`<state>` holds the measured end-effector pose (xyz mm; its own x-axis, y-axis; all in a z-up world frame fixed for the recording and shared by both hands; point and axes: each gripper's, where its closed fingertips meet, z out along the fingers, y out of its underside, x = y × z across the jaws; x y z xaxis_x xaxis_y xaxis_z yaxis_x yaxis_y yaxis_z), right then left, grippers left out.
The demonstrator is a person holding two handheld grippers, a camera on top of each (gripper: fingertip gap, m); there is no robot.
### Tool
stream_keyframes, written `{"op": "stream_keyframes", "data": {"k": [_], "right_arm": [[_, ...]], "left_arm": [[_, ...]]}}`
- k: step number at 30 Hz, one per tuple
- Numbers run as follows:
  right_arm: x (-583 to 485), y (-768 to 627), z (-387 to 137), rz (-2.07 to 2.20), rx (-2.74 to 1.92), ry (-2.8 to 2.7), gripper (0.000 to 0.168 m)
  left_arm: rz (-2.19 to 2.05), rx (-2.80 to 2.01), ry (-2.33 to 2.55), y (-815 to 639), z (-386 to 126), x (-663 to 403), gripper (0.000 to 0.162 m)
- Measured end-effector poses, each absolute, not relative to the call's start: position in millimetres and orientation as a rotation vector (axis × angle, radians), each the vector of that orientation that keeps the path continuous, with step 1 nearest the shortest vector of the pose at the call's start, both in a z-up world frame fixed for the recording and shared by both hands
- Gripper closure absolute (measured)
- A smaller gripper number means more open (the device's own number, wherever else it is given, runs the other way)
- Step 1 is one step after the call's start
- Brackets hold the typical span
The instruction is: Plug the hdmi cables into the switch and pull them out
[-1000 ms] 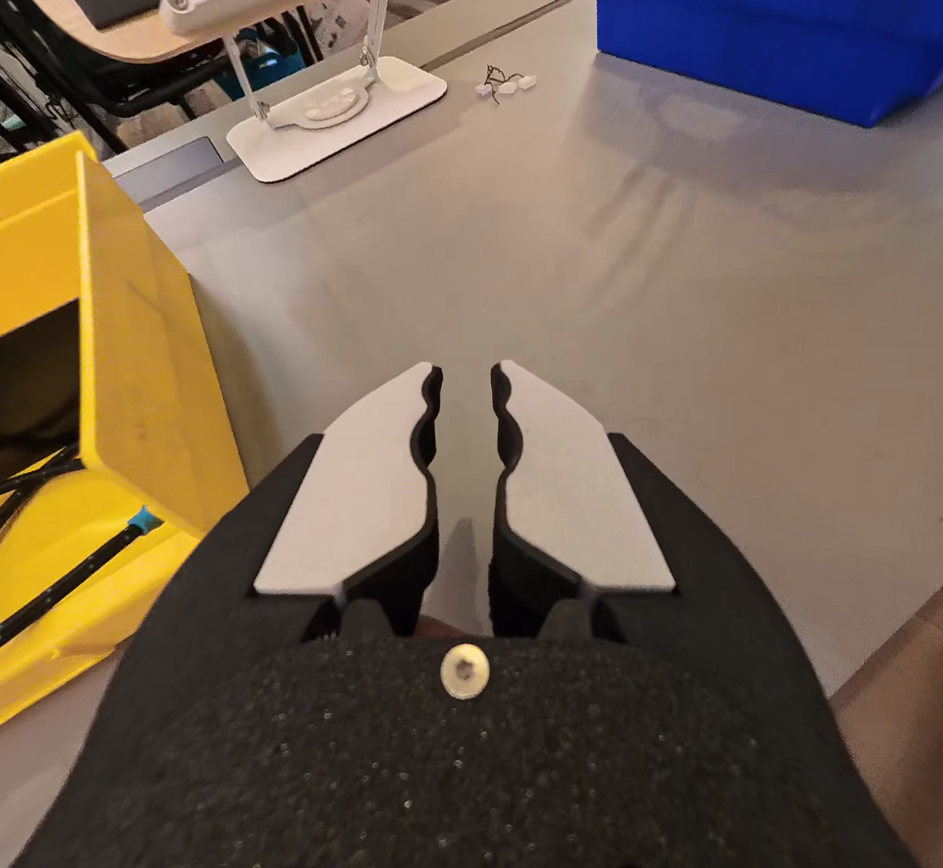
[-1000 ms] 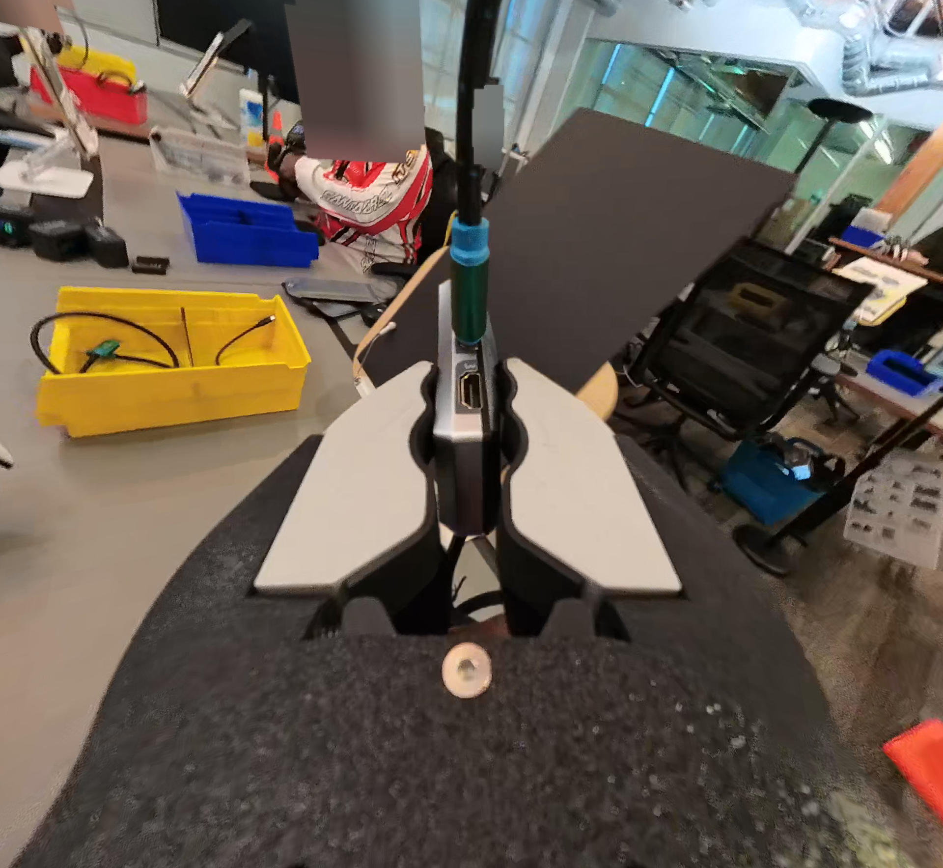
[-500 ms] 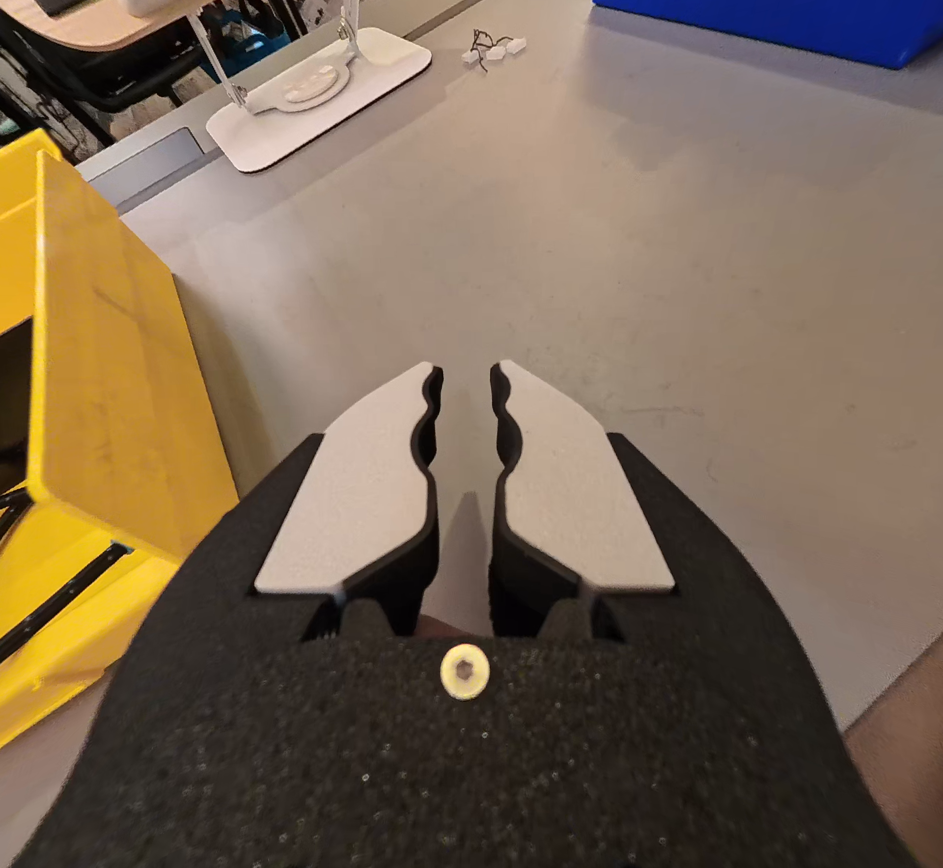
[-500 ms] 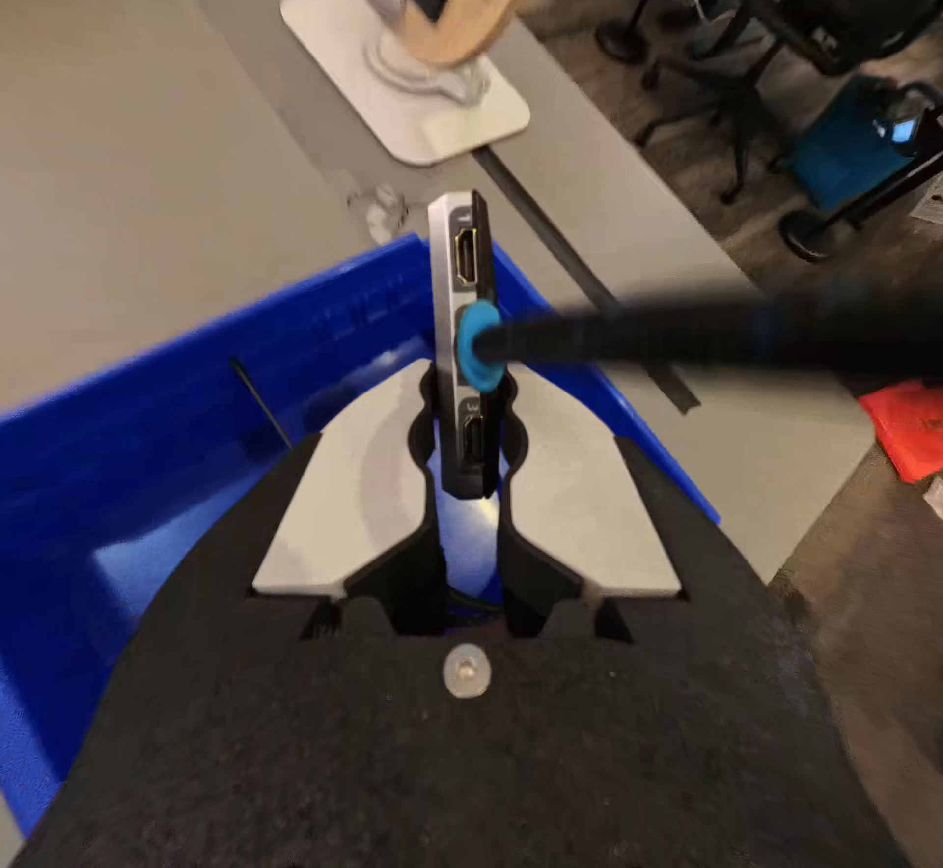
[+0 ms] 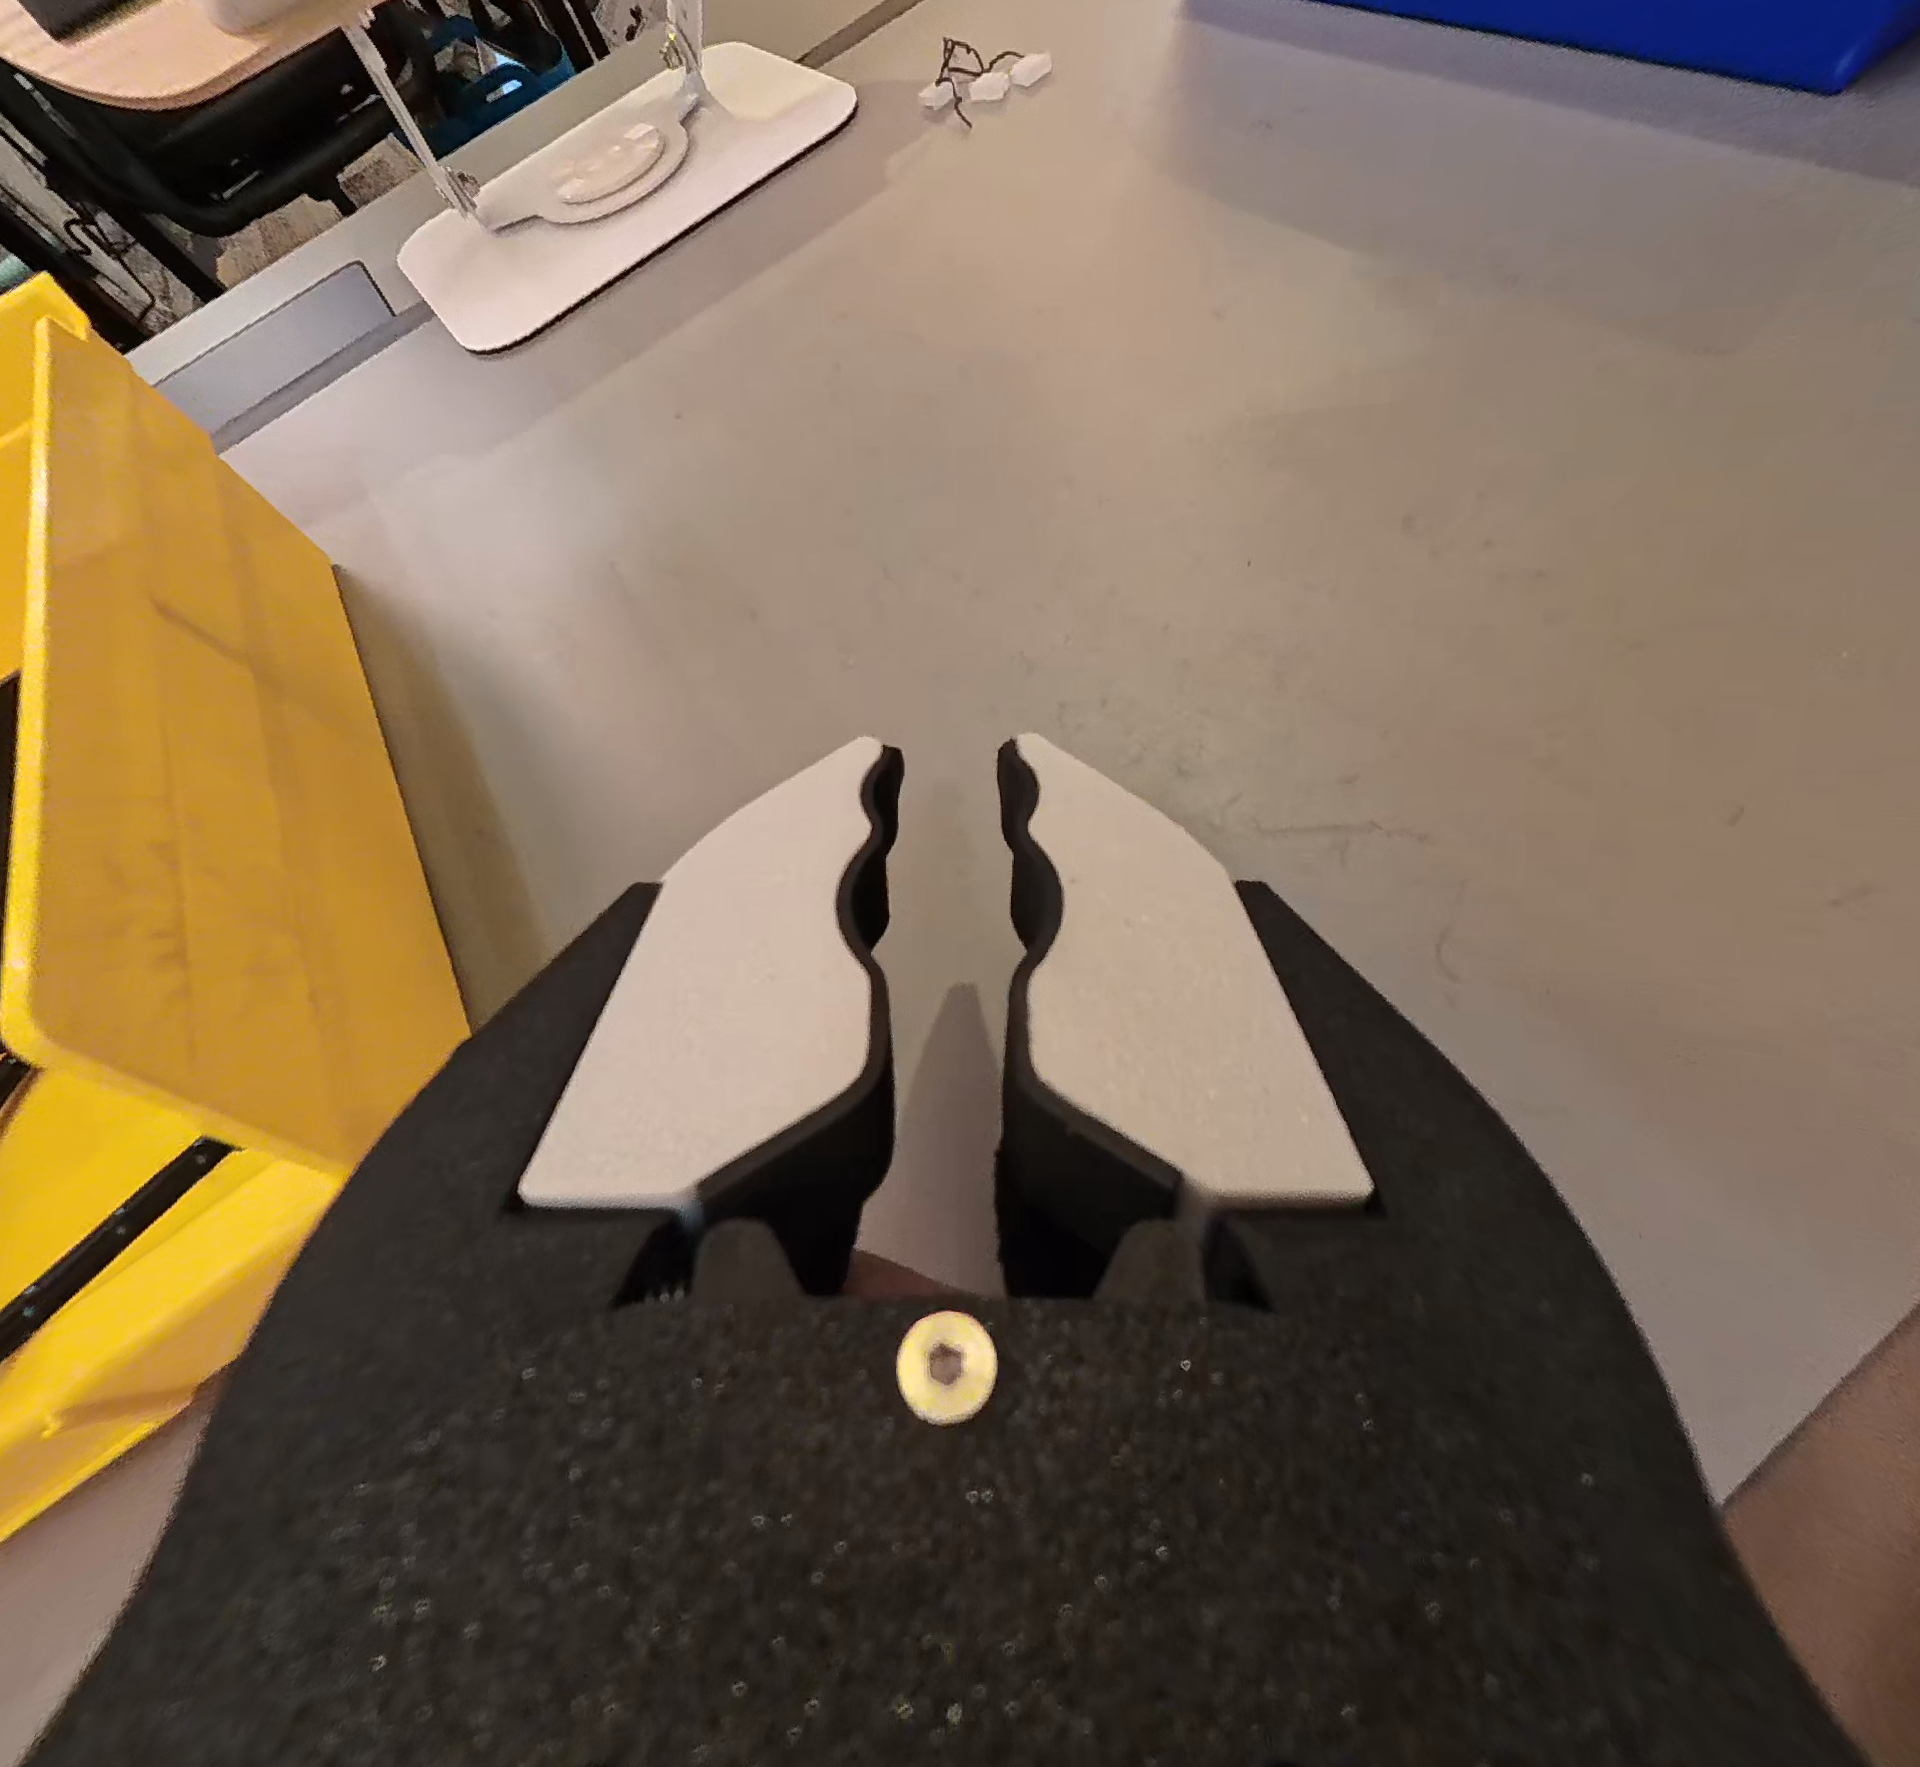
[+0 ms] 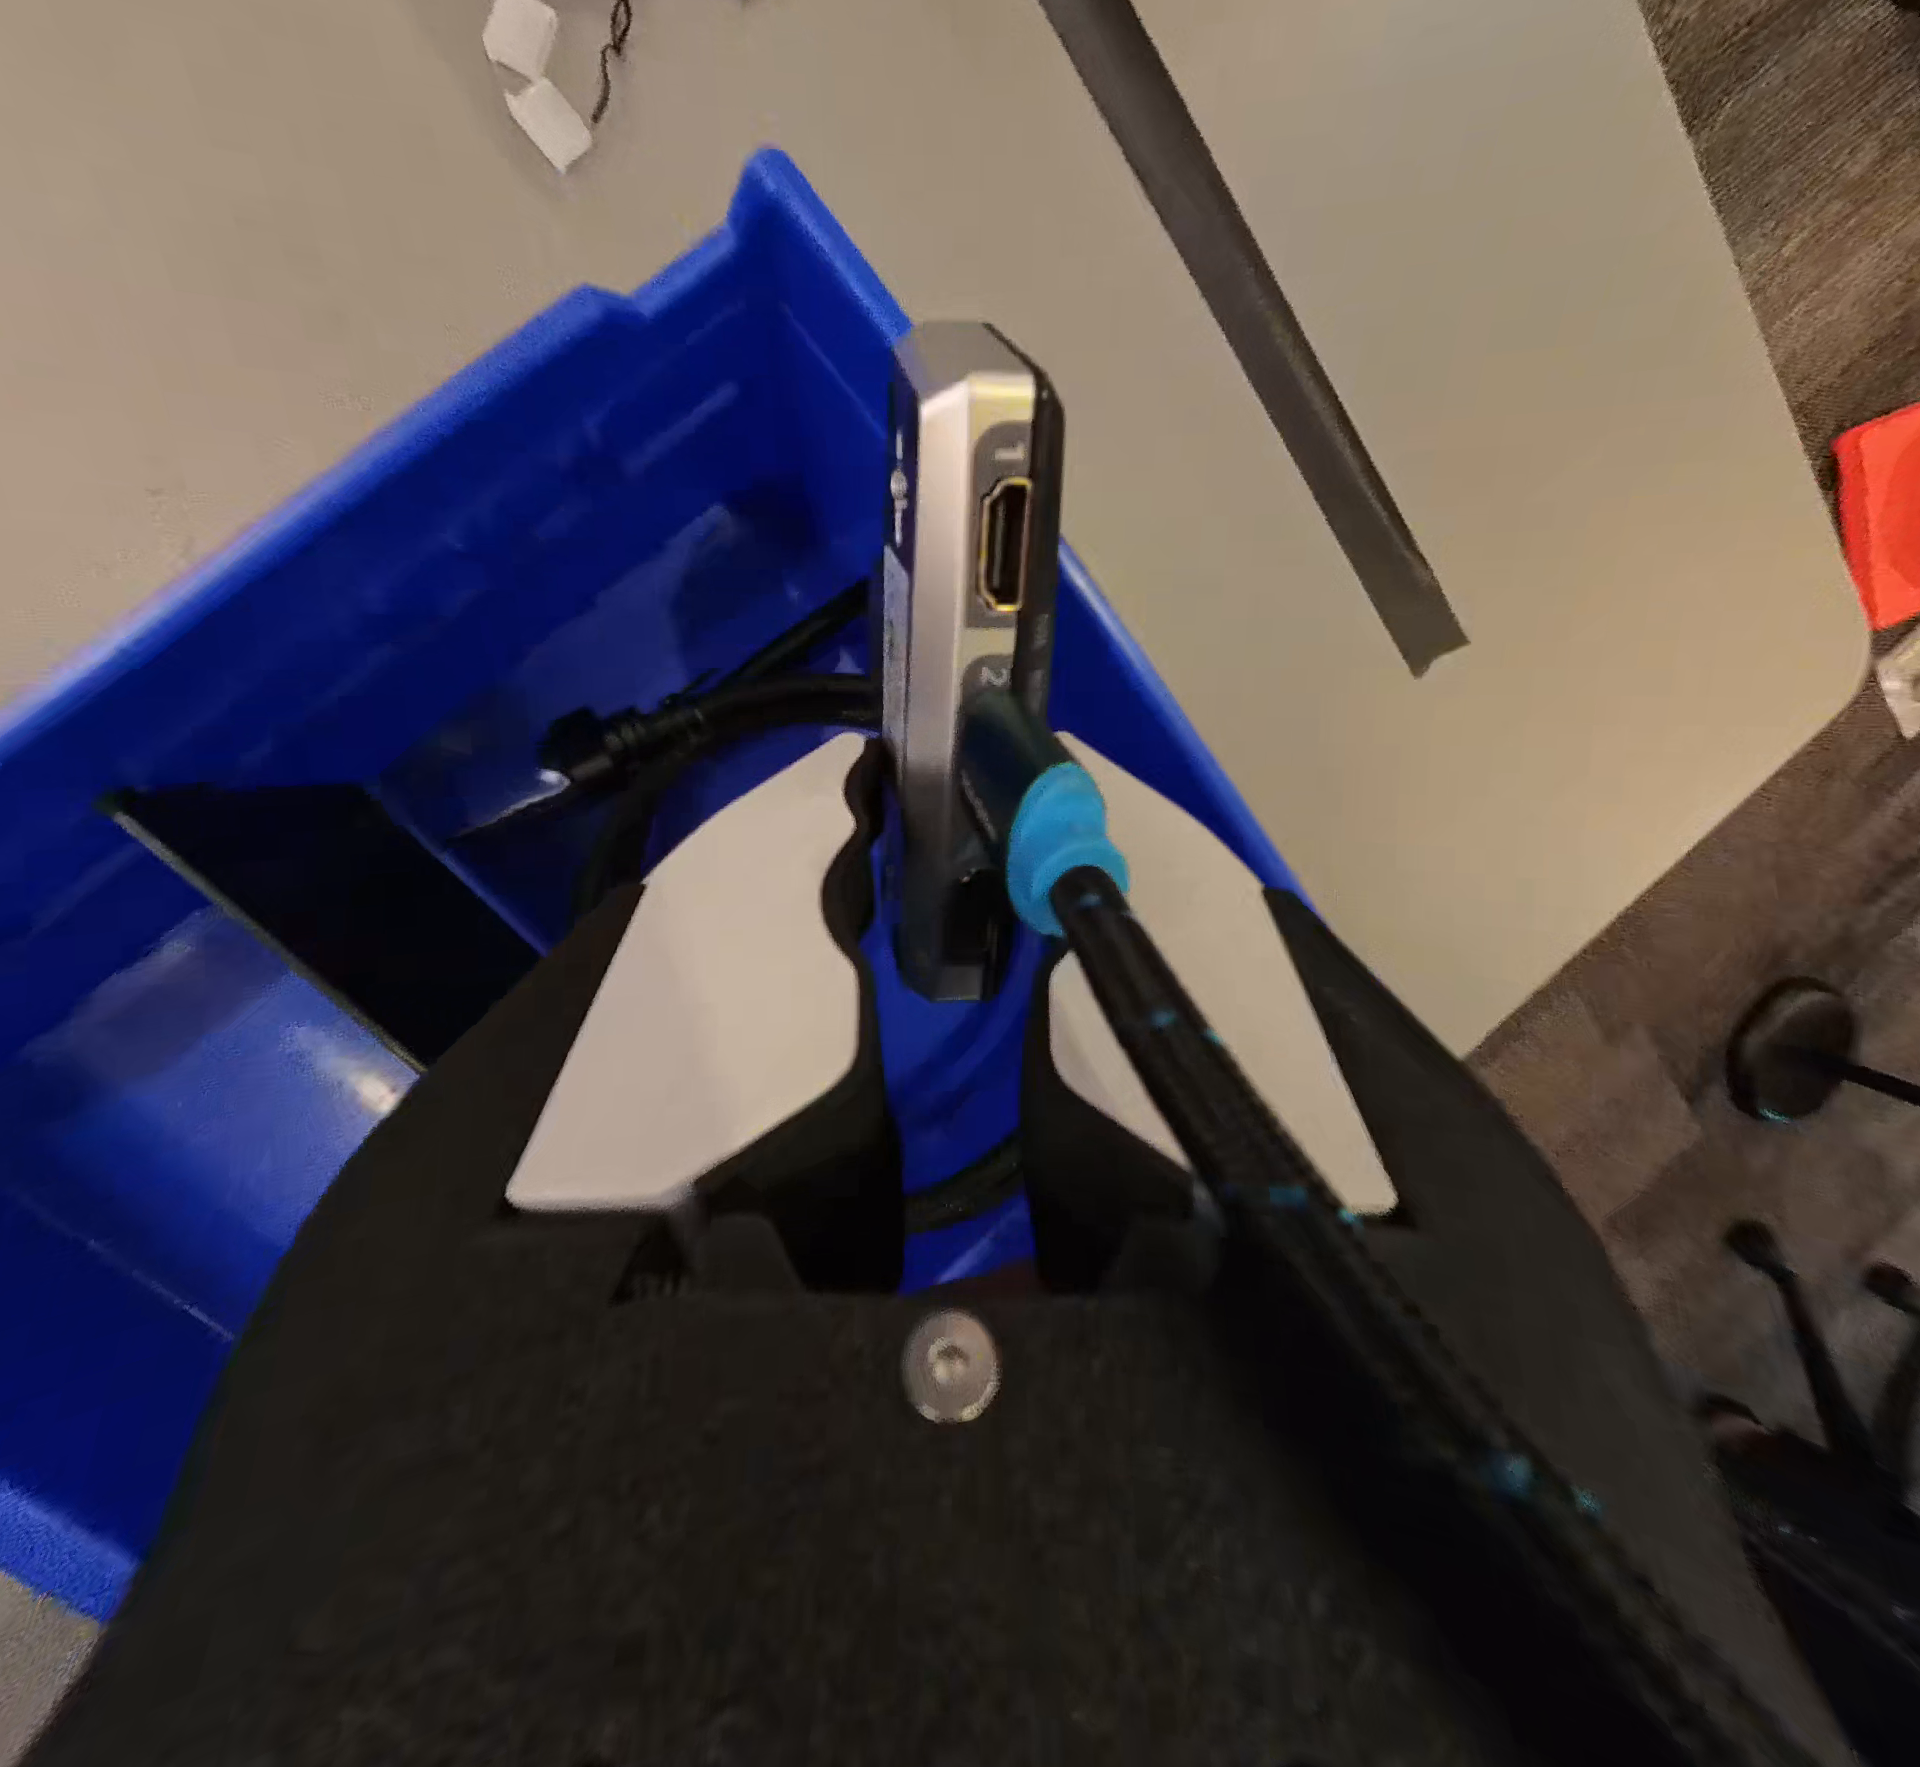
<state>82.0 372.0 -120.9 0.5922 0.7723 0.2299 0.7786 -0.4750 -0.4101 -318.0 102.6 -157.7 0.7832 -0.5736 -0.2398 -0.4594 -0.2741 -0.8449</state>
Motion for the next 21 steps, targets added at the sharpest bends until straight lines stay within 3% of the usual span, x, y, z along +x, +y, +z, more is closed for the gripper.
{"op": "stream_keyframes", "data": {"k": [6,18,21], "right_arm": [[56,371,-129,-0.135,-2.456,-1.310,0.145],[78,366,-149,0.273,-2.444,-0.859,0.146],[88,358,-147,0.279,-2.459,-0.788,0.134]], "left_arm": [[-0.142,-1.923,0.776,103,-158,-318,0.144],[-0.205,-1.904,0.801,91,-152,-304,0.144],[-0.226,-1.914,0.781,89,-151,-304,0.144]]}}
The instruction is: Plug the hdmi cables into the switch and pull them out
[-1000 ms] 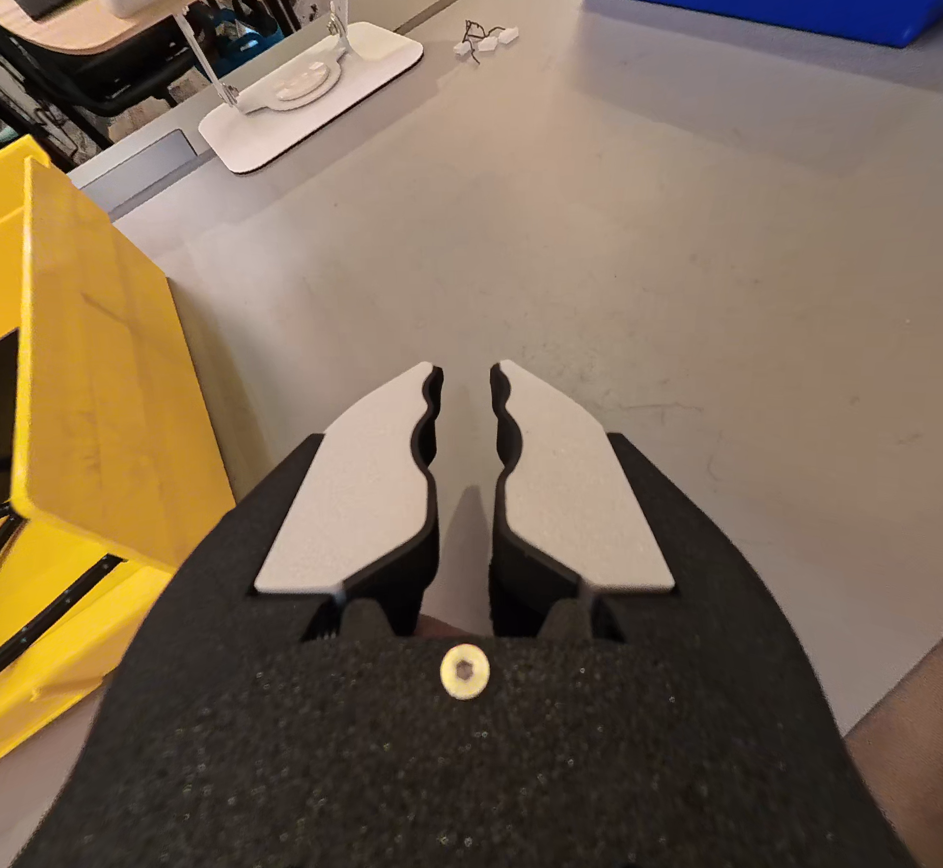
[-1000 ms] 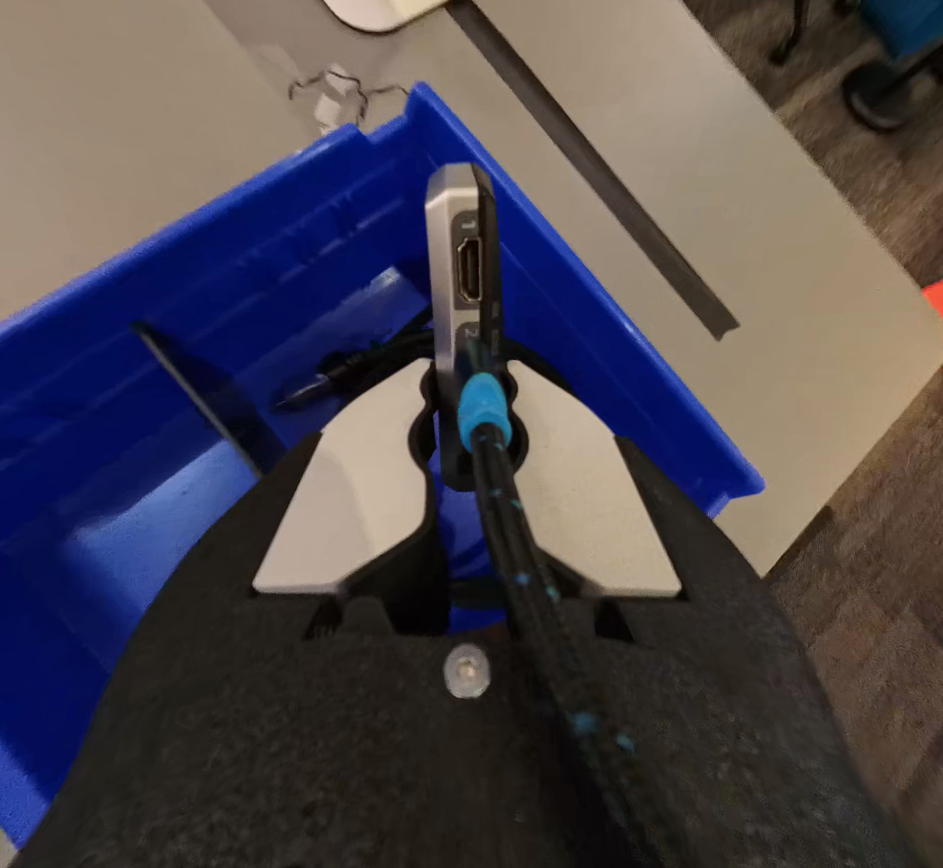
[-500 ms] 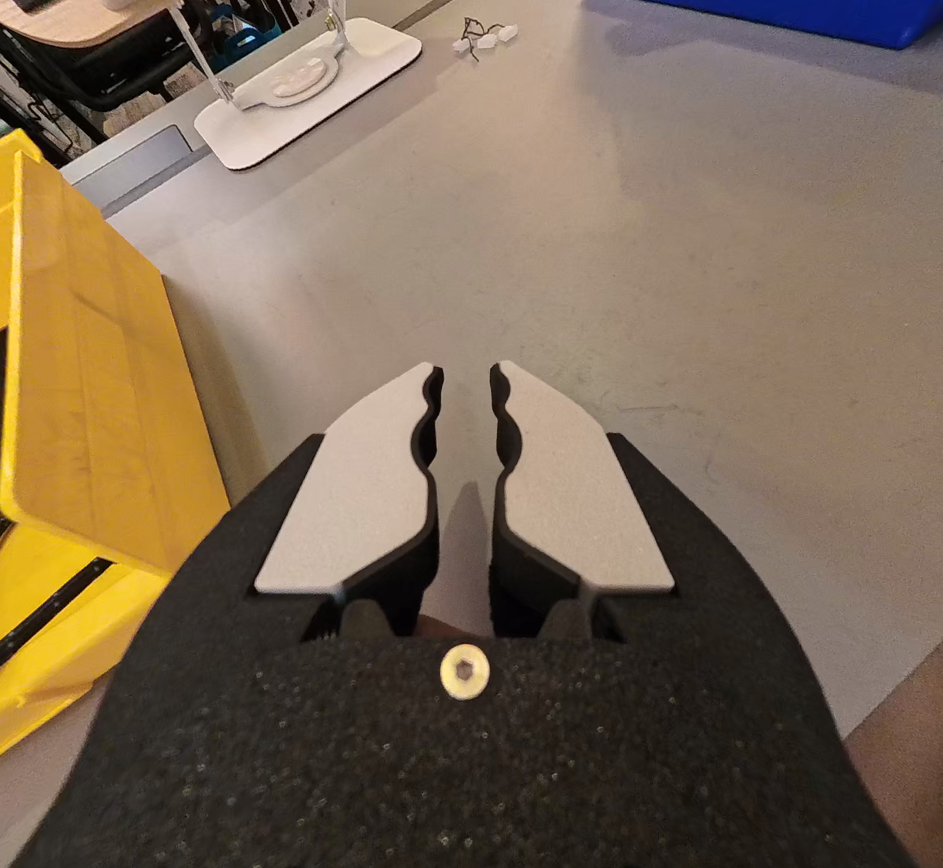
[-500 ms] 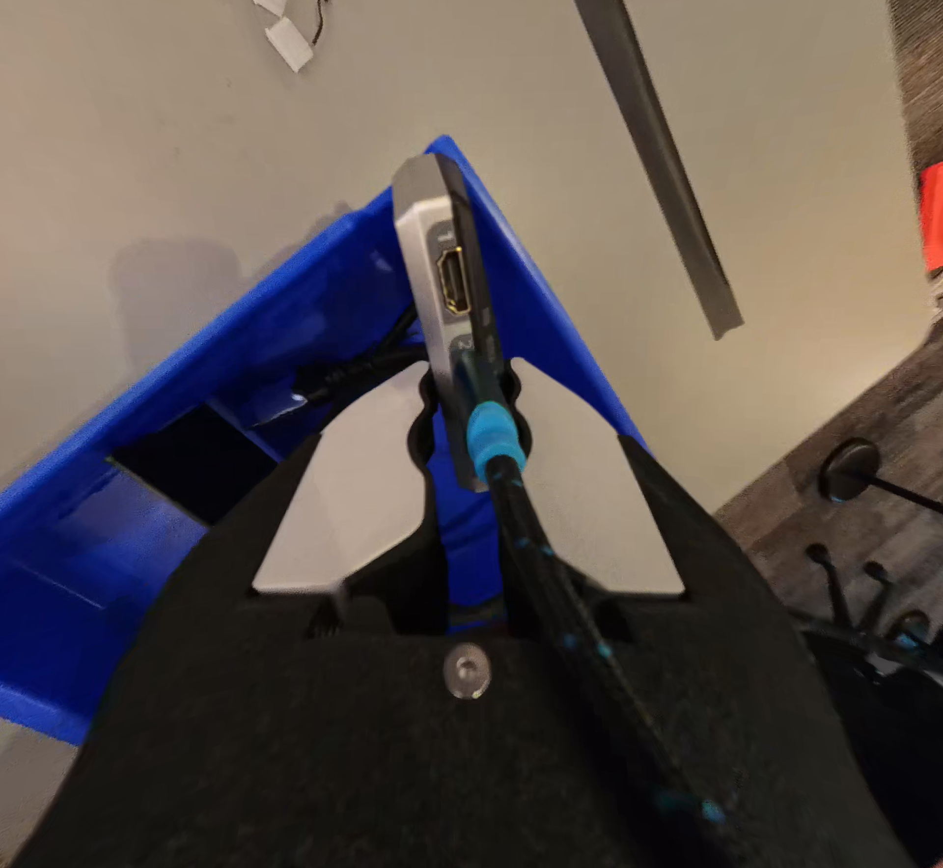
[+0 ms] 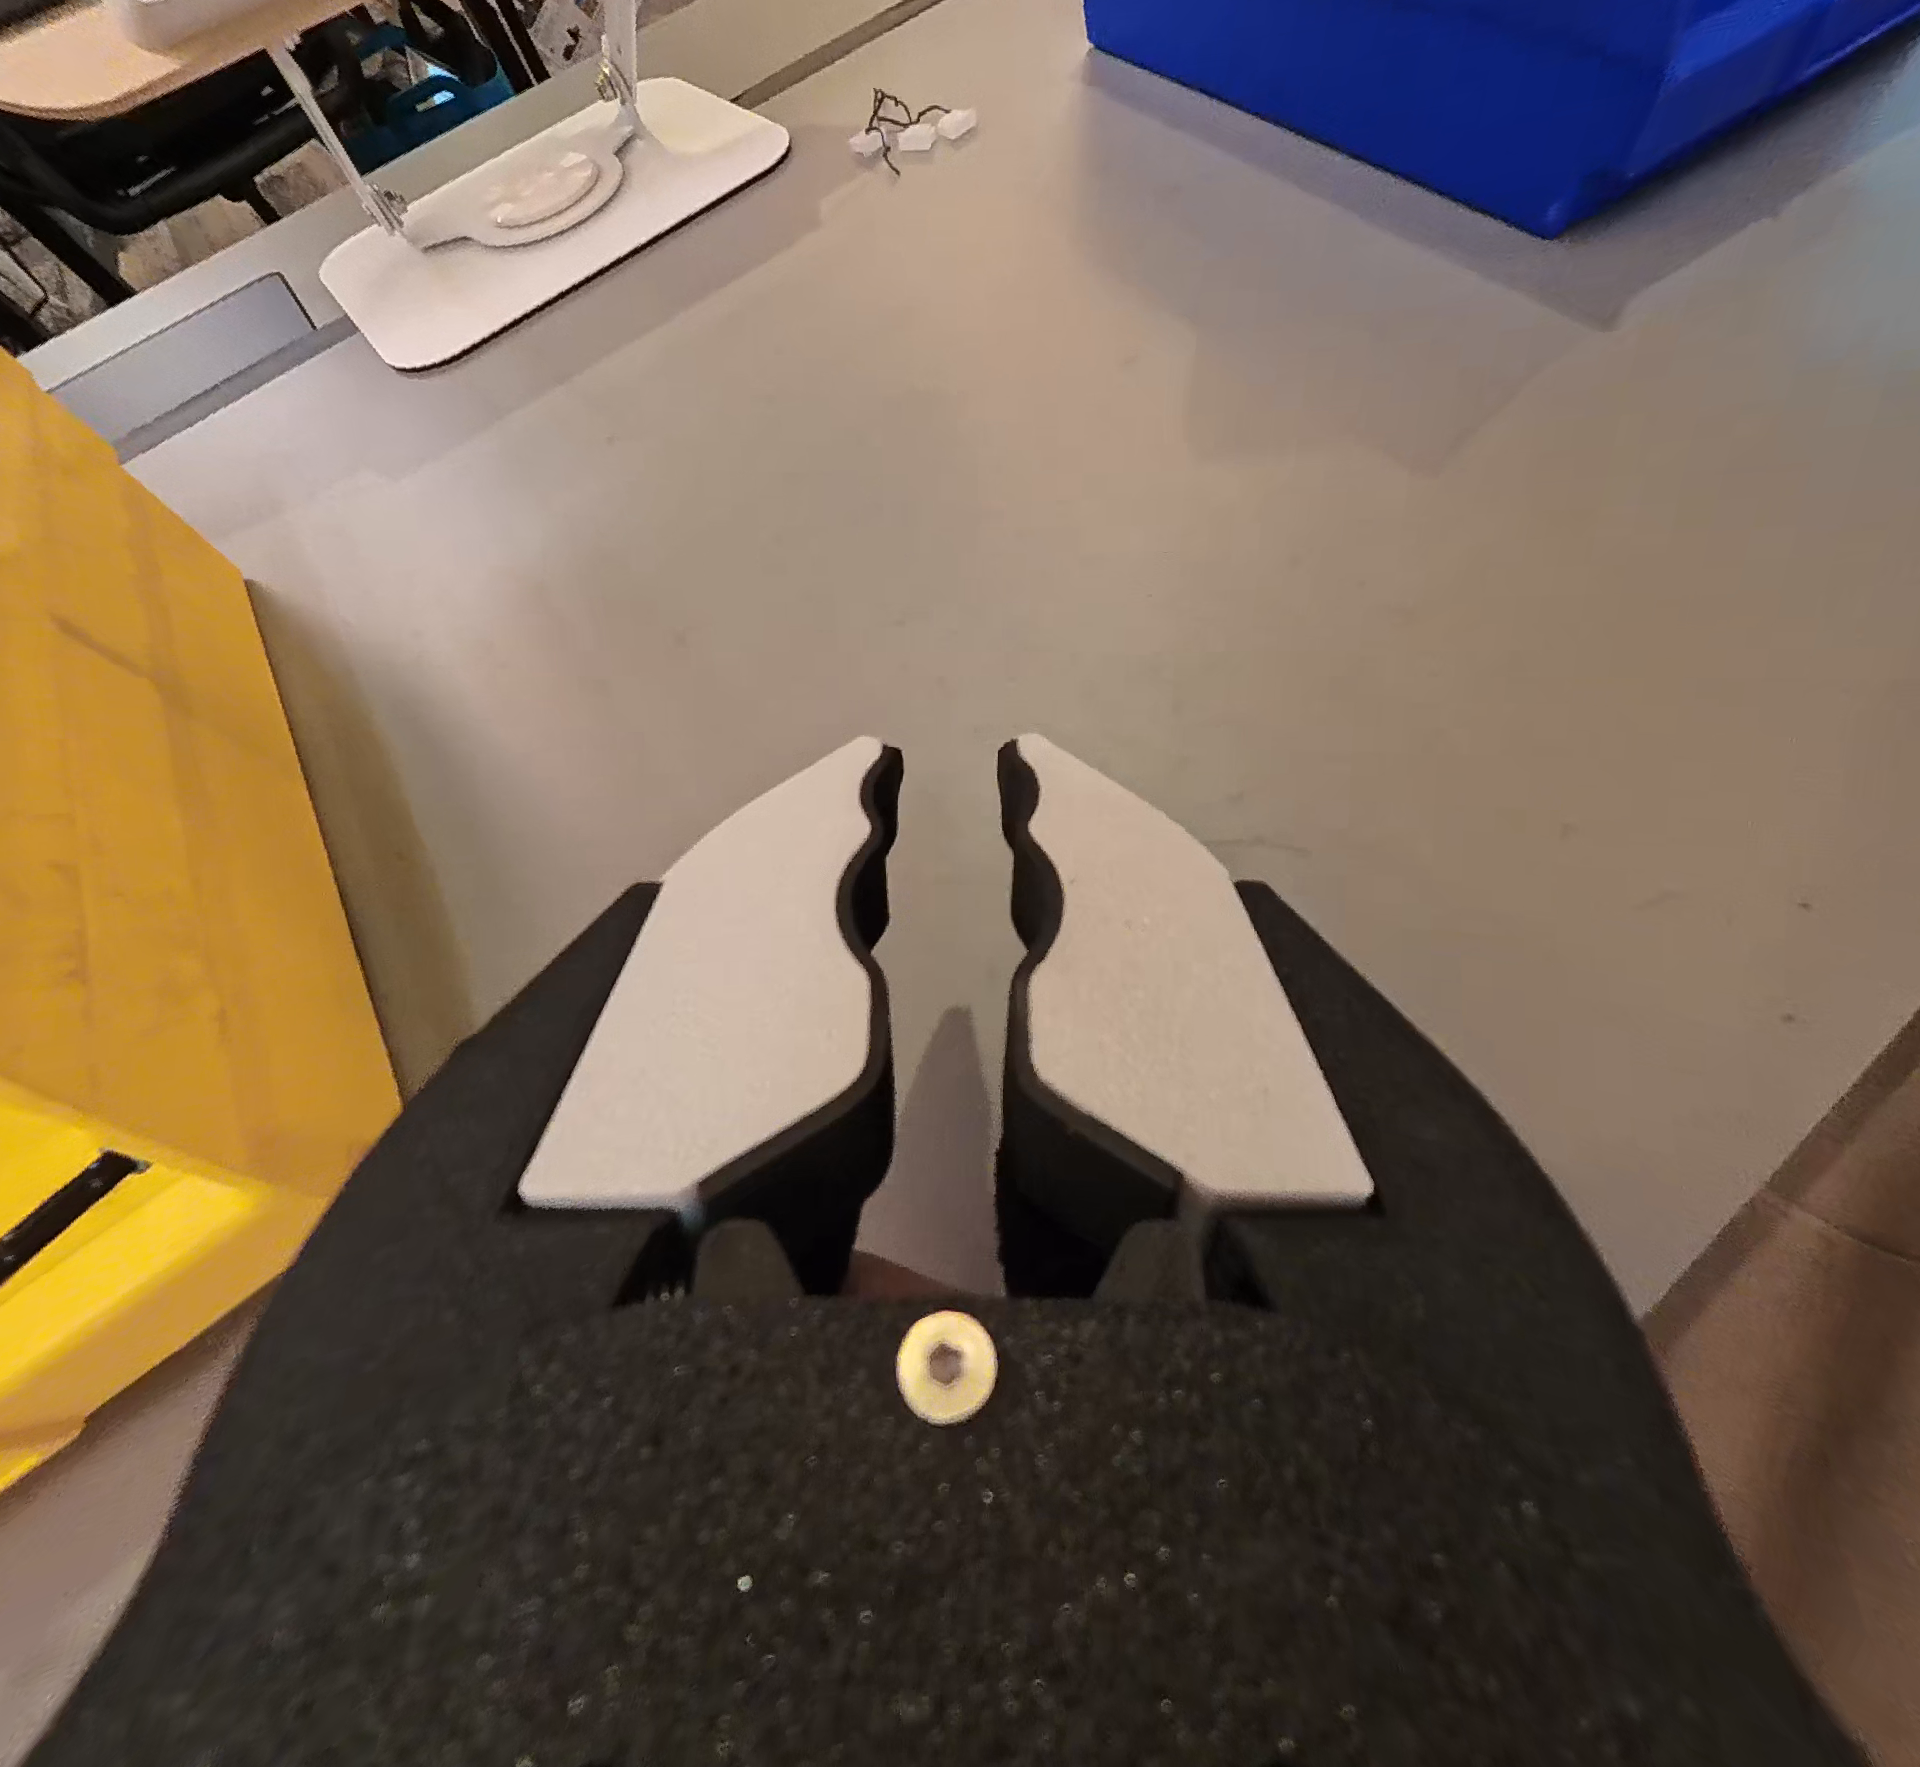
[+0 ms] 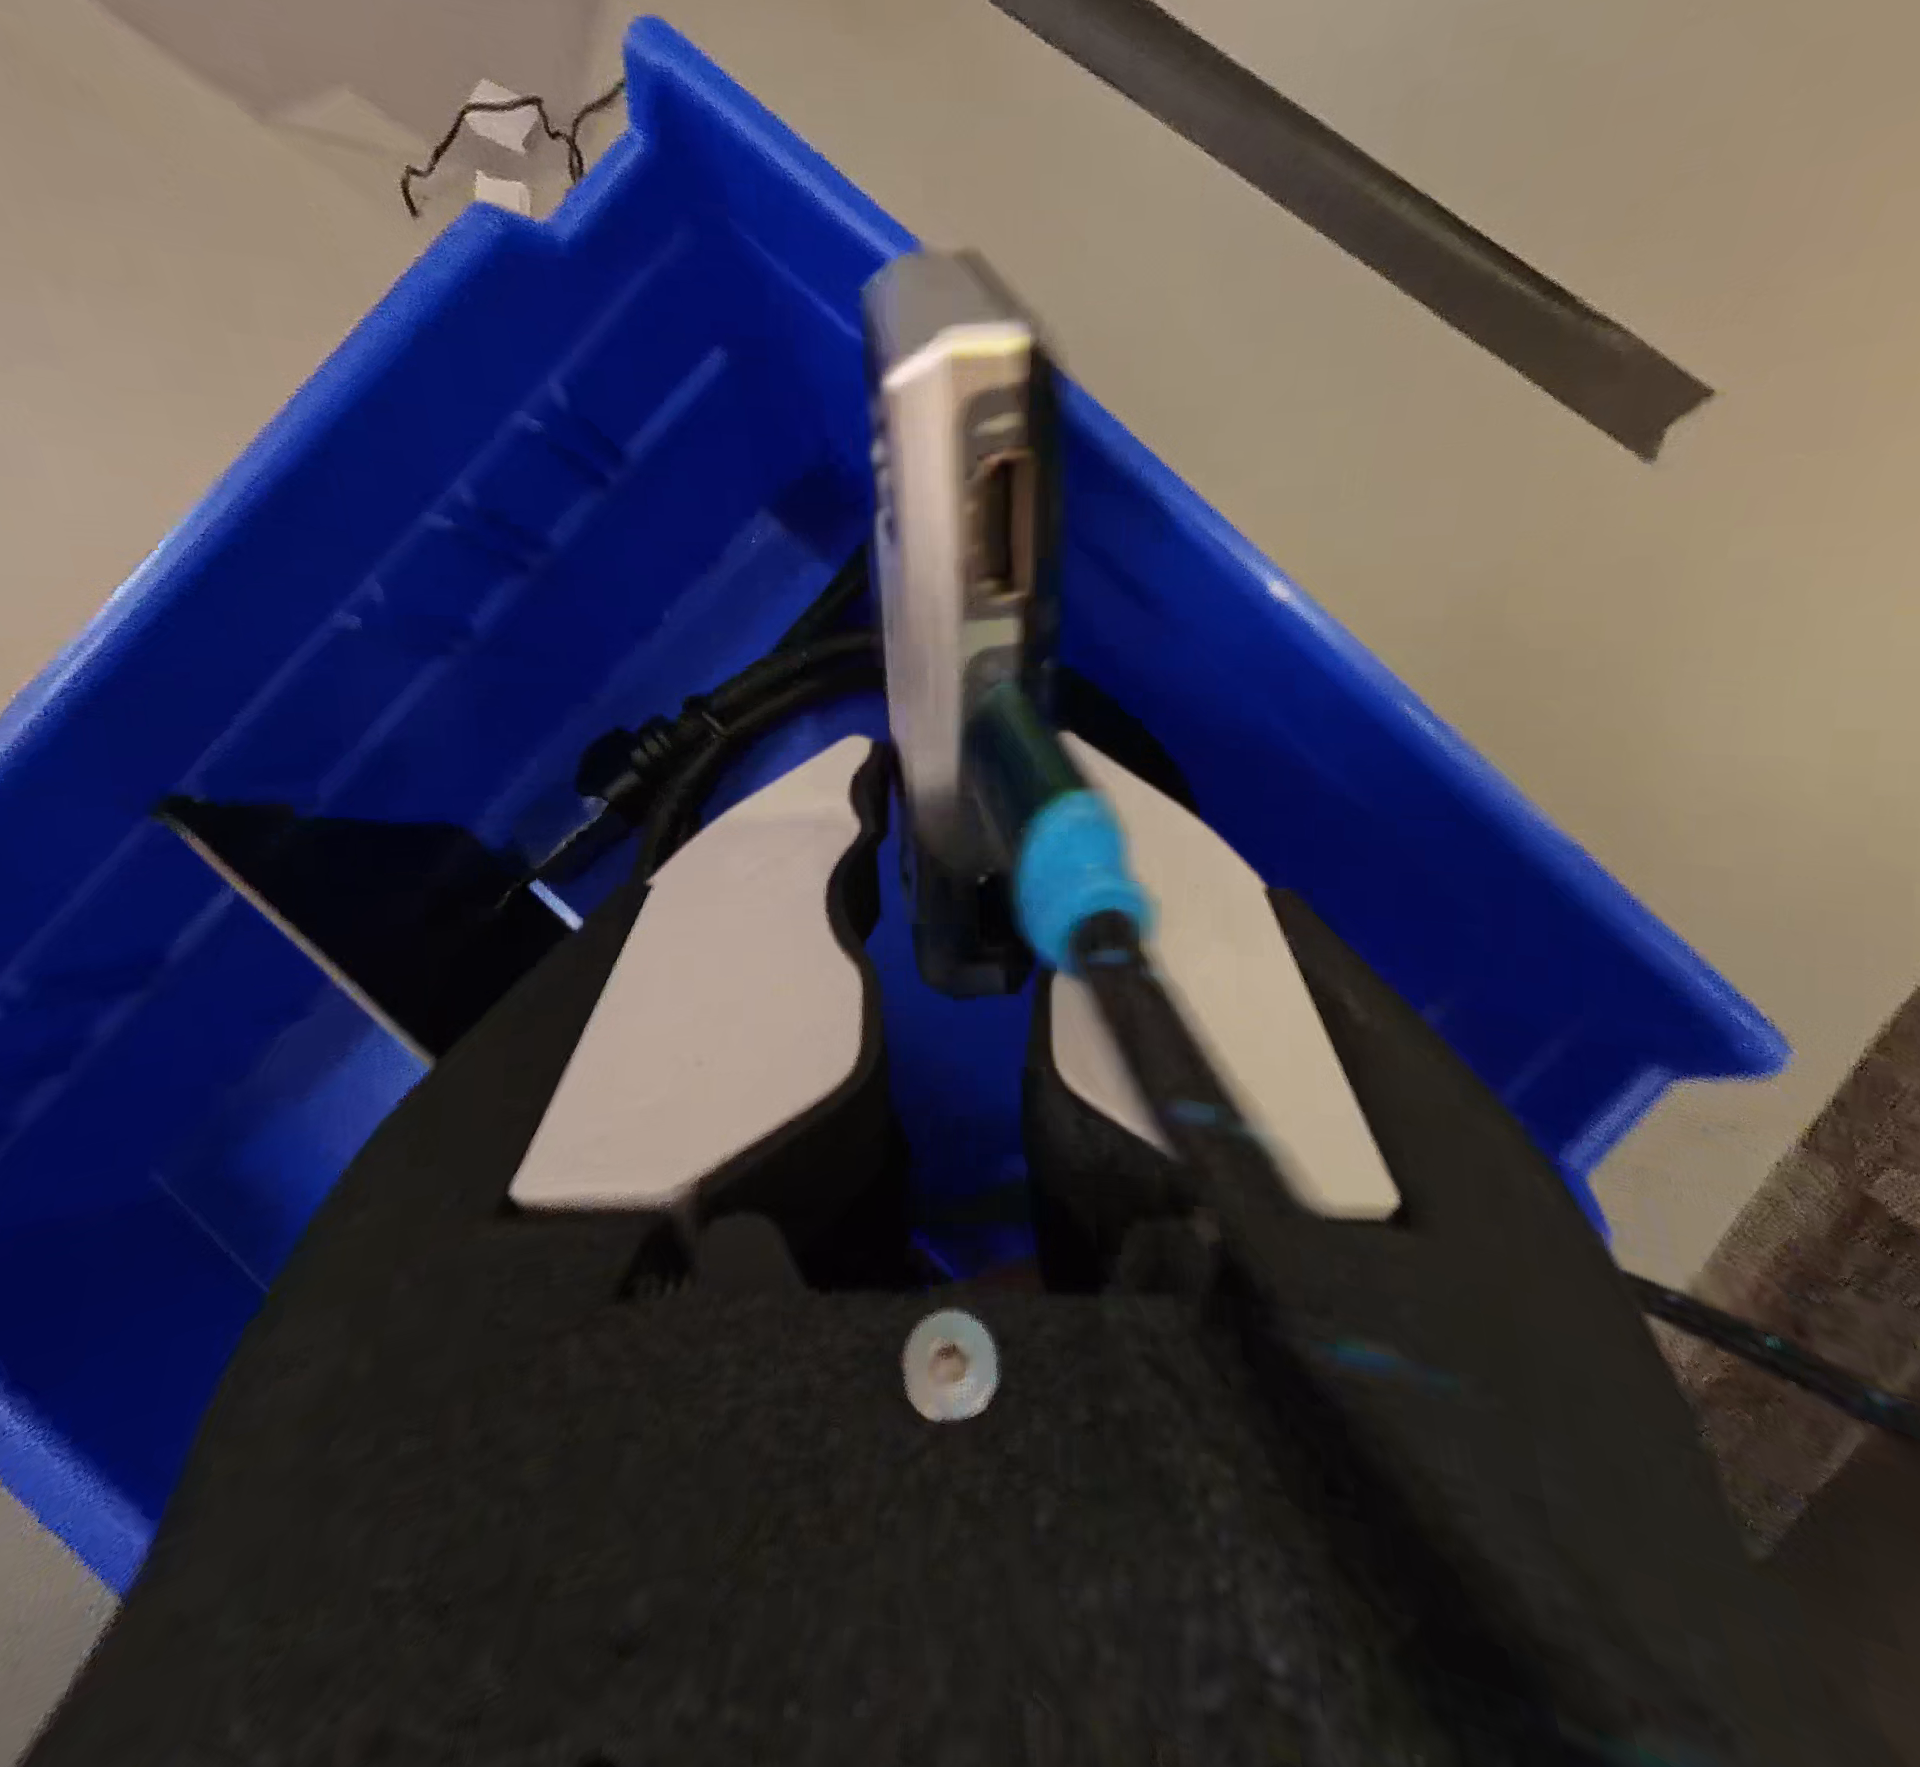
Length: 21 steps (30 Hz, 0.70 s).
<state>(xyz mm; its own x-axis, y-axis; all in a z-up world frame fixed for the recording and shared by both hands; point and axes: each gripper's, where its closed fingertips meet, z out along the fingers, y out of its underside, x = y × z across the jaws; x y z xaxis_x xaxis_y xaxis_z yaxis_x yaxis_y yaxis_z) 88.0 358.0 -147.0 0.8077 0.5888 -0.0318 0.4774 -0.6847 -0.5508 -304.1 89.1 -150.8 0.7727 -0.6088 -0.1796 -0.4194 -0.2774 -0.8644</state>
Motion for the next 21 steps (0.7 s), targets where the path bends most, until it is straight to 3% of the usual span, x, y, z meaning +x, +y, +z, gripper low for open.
{"op": "stream_keyframes", "data": {"k": [4,10,13,19,21], "right_arm": [[113,340,-144,0.005,-2.573,-0.732,0.113],[136,270,-112,-0.236,-2.505,-0.565,0.116],[108,213,-94,-0.181,-2.322,-0.542,0.127],[66,131,-108,-0.029,-2.015,-0.259,0.133],[66,121,-113,-0.033,-1.873,-0.167,0.142]], "left_arm": [[-0.249,-1.948,0.732,88,-151,-310,0.142],[-0.256,-1.991,0.598,87,-147,-338,0.142],[-0.207,-1.981,0.497,85,-140,-365,0.141],[-0.261,-1.941,0.224,75,-131,-414,0.141],[-0.285,-1.909,0.174,75,-124,-425,0.142]]}}
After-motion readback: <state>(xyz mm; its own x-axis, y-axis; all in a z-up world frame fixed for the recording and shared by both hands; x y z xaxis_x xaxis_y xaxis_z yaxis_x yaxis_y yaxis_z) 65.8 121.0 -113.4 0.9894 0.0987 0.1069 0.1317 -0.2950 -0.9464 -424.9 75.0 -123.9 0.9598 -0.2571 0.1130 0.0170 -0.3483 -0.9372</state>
